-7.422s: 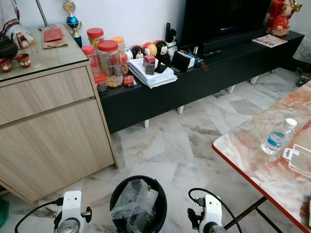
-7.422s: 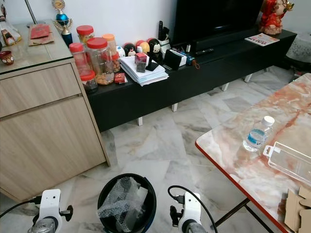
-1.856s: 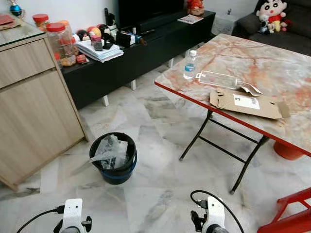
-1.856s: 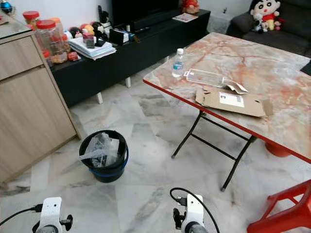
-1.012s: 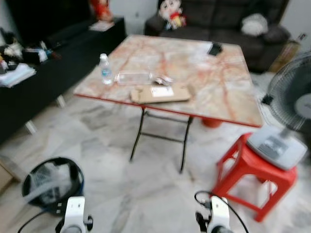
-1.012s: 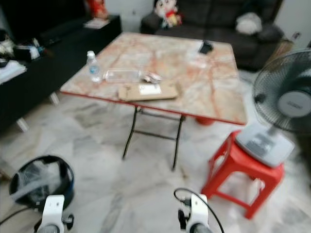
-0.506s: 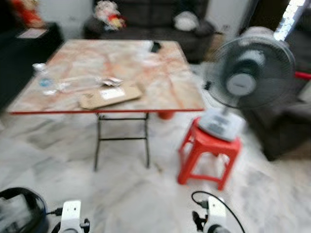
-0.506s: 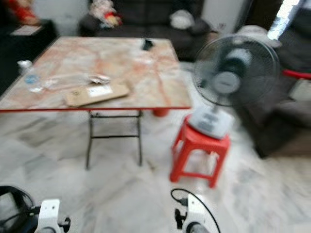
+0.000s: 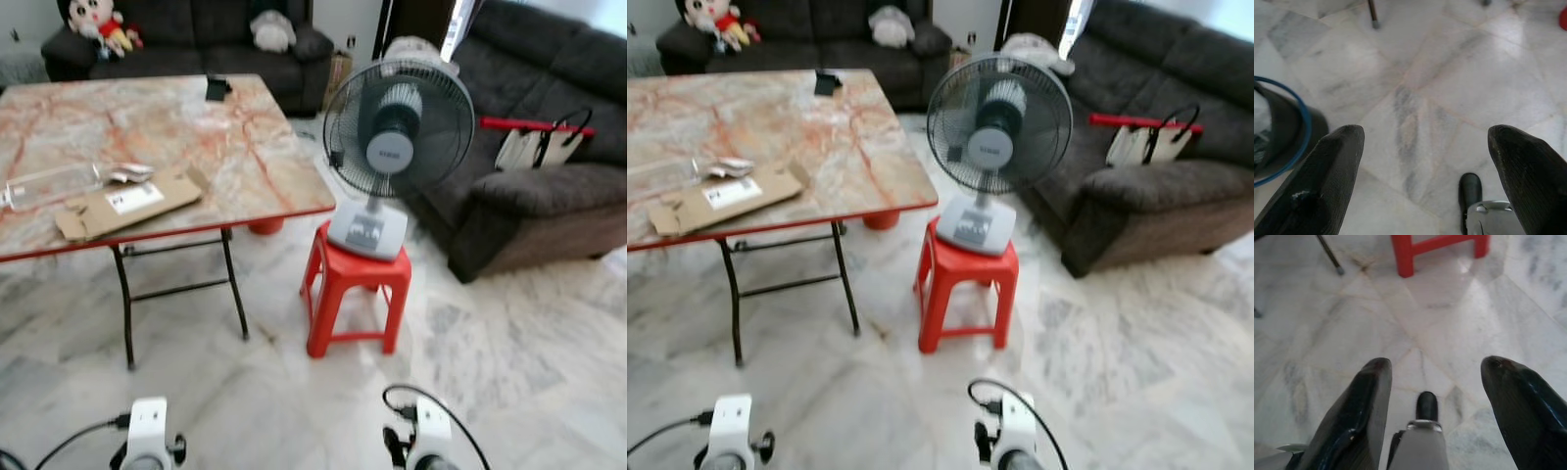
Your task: Picking trash to rubbish bin
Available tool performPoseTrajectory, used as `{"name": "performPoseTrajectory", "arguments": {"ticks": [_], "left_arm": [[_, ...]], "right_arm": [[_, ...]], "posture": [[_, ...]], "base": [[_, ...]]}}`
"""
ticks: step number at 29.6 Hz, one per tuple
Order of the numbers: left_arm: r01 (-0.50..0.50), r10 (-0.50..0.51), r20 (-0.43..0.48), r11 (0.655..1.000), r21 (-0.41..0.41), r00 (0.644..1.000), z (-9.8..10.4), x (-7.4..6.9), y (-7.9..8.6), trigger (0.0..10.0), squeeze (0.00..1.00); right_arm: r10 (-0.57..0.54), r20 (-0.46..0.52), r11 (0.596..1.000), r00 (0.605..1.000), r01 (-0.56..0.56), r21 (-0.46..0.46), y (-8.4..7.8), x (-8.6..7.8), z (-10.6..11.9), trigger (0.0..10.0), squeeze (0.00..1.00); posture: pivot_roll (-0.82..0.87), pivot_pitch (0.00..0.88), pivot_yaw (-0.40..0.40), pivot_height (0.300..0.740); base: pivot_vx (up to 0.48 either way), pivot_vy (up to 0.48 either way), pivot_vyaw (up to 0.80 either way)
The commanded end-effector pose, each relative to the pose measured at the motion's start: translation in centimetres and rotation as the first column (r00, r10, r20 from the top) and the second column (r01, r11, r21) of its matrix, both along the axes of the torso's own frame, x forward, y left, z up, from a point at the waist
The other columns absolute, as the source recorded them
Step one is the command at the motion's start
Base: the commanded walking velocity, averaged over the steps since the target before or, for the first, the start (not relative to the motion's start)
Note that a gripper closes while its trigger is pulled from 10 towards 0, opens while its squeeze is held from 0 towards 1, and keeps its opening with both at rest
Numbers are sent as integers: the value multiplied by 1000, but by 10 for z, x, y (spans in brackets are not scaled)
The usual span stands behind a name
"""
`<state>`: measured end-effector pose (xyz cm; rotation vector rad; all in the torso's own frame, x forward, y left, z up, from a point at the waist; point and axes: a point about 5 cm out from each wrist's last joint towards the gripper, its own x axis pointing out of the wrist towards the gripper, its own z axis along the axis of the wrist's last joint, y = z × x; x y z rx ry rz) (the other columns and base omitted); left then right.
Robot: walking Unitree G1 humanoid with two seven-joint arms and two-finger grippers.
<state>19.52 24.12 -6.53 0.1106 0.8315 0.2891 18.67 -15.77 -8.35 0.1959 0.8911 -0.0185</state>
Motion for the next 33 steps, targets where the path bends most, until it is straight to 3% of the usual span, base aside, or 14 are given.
{"name": "performPoseTrajectory", "arguments": {"ticks": [1, 5, 7, 11, 18, 21, 22, 30, 31, 33], "left_arm": [[-2, 2, 3, 1000, -9, 1000, 0, 1, -2, 10000, 0], [18, -18, 41, 1000, 14, 999, 5, 9, -2, 10000, 0], [92, -102, 117, 992, 90, 988, 17, 26, -5, 10000, 0], [137, -157, 178, 983, 119, 971, 27, 40, -10, 10000, 0], [158, -188, 290, 980, 124, 938, 45, 63, -17, 10000, 0], [194, -221, 373, 975, 109, 901, 57, 76, -26, 10000, 0], [244, -273, 410, 962, 122, 870, 65, 85, -34, 10000, 0], [291, -298, 470, 952, 90, 831, 75, 97, -48, 10000, 0], [333, -311, 502, 942, 48, 807, 81, 105, -60, 10000, 0], [346, -315, 520, 937, 39, 794, 85, 108, -65, 10000, 0]], "right_arm": [[-8, 23, 1000, 1000, 8, -3, -2, 5, 3, 10000, 0], [-5, 32, 1000, 999, 5, -3, -2, 7, 4, 10000, 0], [10, 72, 1000, 997, -9, -5, -2, 16, 9, 10000, 0], [29, 113, 1000, 993, -28, -12, -2, 25, 15, 10000, 0], [85, 258, 996, 962, -79, -34, 2, 58, 38, 10000, 0], [102, 348, 995, 932, -97, -32, 6, 77, 54, 10000, 0], [109, 386, 994, 916, -105, -30, 8, 85, 62, 10000, 0], [119, 429, 992, 896, -121, -22, 14, 96, 71, 10000, 0], [122, 447, 992, 886, -129, -16, 18, 100, 76, 10000, 0], [123, 450, 991, 884, -131, -15, 20, 101, 77, 10000, 0]], "posture": [[35, 4, -42, 740], [38, 13, -45, 740], [42, 16, -47, 740], [43, 20, -48, 740], [42, 22, -53, 740], [40, 24, -58, 740], [46, 24, -58, 740], [45, 19, -62, 740], [46, 20, -66, 740], [46, 20, -66, 740]], "base": [[0, 0, 0], [0, 0, 0], [0, 0, 0], [0, 0, 0], [0, 0, 0], [0, 0, 0], [0, 0, 0], [0, 0, 0], [0, 0, 0], [0, 0, 0]]}}
